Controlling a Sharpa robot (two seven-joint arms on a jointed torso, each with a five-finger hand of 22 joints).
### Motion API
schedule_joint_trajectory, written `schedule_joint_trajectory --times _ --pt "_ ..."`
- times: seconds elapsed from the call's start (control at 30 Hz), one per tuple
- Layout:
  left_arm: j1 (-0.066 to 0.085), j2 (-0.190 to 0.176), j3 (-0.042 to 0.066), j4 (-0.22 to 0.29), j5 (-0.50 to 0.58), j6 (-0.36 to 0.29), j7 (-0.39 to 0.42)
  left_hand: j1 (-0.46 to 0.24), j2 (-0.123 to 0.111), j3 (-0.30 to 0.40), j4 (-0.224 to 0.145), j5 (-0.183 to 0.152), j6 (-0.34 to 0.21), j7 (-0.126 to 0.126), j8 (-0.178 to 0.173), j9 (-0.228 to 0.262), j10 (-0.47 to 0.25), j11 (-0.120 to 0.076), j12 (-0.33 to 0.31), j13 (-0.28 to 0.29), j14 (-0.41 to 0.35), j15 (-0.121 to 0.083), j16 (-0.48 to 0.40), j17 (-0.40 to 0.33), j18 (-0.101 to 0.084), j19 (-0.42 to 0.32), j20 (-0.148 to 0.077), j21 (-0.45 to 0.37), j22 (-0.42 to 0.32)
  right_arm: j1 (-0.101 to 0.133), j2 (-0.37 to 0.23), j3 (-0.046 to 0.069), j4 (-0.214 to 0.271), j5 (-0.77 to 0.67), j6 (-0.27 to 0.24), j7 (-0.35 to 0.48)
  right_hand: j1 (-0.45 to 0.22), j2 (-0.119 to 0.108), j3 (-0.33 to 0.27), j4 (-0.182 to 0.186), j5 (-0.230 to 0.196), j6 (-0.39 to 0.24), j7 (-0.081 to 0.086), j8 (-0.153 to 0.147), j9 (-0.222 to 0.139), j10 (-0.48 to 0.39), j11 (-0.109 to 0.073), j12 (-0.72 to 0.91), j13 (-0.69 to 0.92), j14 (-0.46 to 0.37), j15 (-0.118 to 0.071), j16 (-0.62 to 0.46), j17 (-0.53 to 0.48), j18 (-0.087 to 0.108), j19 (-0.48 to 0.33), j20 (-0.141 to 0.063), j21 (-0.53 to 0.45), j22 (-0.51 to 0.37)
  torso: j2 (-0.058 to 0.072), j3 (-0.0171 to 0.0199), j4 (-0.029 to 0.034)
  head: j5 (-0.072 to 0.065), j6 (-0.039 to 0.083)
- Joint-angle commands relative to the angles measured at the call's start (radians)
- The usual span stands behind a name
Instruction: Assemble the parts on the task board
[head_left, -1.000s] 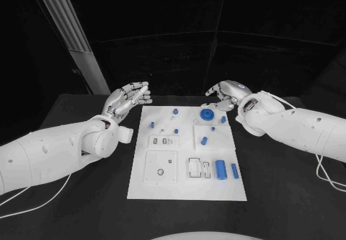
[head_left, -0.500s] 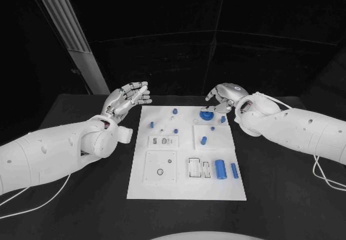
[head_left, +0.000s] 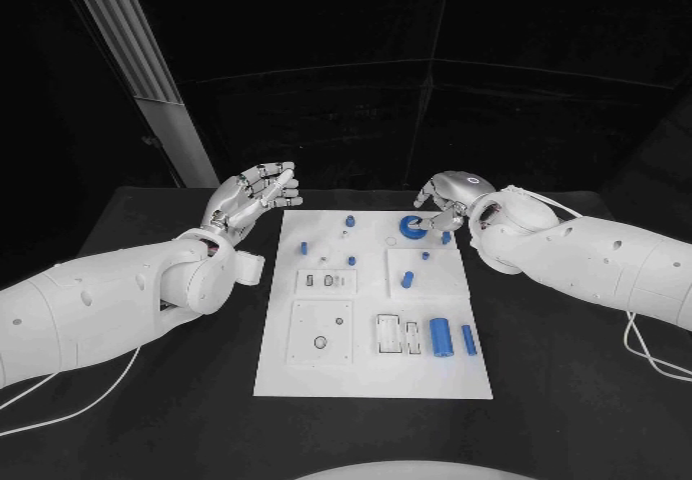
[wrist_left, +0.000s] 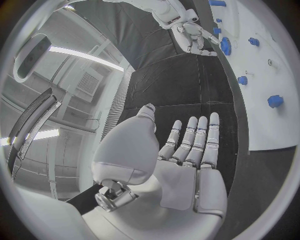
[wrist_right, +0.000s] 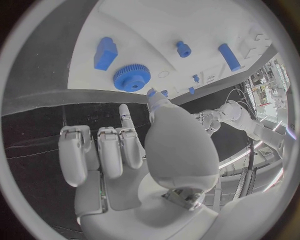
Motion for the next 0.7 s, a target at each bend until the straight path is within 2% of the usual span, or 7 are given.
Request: schedule_joint_trajectory --times 0.03,0.33,0.57,0.7 --pt "0.001 -0.001 0.001 0.001 -0.005 0.012 0.193 0.003 0.008 0.0 0.001 0.006 -0.006 0.148 -0.006 -0.001 -0.007 -0.001 -0.006 0.0 -0.007 0.003 -0.007 0.0 -0.002 -0.006 0.001 -0.004 -0.002 0.001 0.0 0.0 0.007 -0.015 0.04 -0.028 0.015 0.001 0.003 0.001 0.009 0.003 0.008 -0.002 0.001 0.104 0.004 0.003 0.263 0.102 0.008 0.002 0.263 -0.007 0.105 0.005 0.003 0.263 0.0 -0.0004 -0.0001 -0.001 -0.002" --pt "0.001 -0.001 0.001 0.001 -0.005 0.011 0.193 0.004 0.009 0.0 0.001 0.007 -0.006 0.148 -0.006 -0.001 -0.007 -0.001 -0.007 0.0 -0.008 0.003 -0.007 0.0 -0.003 -0.007 0.001 -0.004 -0.002 0.001 0.0 0.0 0.01 -0.02 0.062 -0.037 0.052 0.002 0.012 -0.003 0.045 0.008 0.007 -0.003 0.002 0.104 0.004 0.003 0.263 0.102 0.008 0.002 0.263 -0.007 0.105 0.006 0.003 0.263 0.0 -0.0002 0.0005 -0.001 -0.006" --pt "0.001 -0.002 0.001 0.001 -0.005 0.011 0.192 0.004 0.009 0.0 0.001 0.007 -0.006 0.148 -0.006 -0.001 -0.007 -0.001 -0.007 0.0 -0.008 0.003 -0.007 0.0 -0.003 -0.007 0.001 -0.004 -0.002 0.001 0.005 0.0 0.007 -0.023 0.078 -0.047 0.06 0.001 0.013 -0.005 0.051 0.007 0.007 -0.004 0.002 0.104 0.003 0.003 0.263 0.102 0.007 0.002 0.263 -0.007 0.105 0.006 0.003 0.263 -0.001 -0.0005 0.0003 -0.001 -0.007" --pt "0.001 -0.002 0.001 0.001 -0.005 0.013 0.19 0.004 0.009 0.0 0.001 0.007 -0.006 0.148 -0.006 -0.001 -0.007 -0.001 -0.007 0.0 -0.008 0.003 -0.007 0.0 -0.003 -0.007 0.001 -0.004 -0.002 0.001 0.008 0.0 0.005 -0.028 0.093 -0.06 0.063 0.0 0.012 -0.005 0.051 0.003 0.006 -0.007 0.001 0.104 0.003 0.003 0.263 0.102 0.007 0.002 0.263 -0.007 0.105 0.005 0.003 0.263 -0.001 -0.0006 0.0002 -0.004 -0.003"
